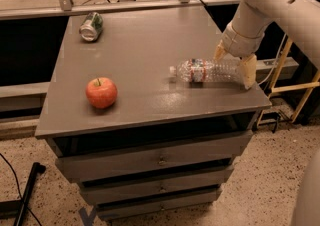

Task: Move water bottle near green can

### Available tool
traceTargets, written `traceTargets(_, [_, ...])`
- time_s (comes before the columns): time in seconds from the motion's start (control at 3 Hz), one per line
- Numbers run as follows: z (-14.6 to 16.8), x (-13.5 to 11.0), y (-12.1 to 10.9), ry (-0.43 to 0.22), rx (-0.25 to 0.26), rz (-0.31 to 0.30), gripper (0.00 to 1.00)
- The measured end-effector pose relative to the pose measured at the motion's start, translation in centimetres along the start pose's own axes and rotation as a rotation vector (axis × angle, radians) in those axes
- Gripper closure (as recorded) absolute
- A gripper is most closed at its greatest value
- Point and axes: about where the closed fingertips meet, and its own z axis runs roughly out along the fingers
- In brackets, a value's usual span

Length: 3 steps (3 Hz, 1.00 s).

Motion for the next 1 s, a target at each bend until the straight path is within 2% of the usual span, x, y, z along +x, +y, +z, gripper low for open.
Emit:
traceTargets(0.33, [-0.22,0.01,-0.05,0.000,0.000,0.000,0.55])
traceTargets(1.0, [-0.37,0.02,-0.15,-0.001,0.000,0.000,0.09])
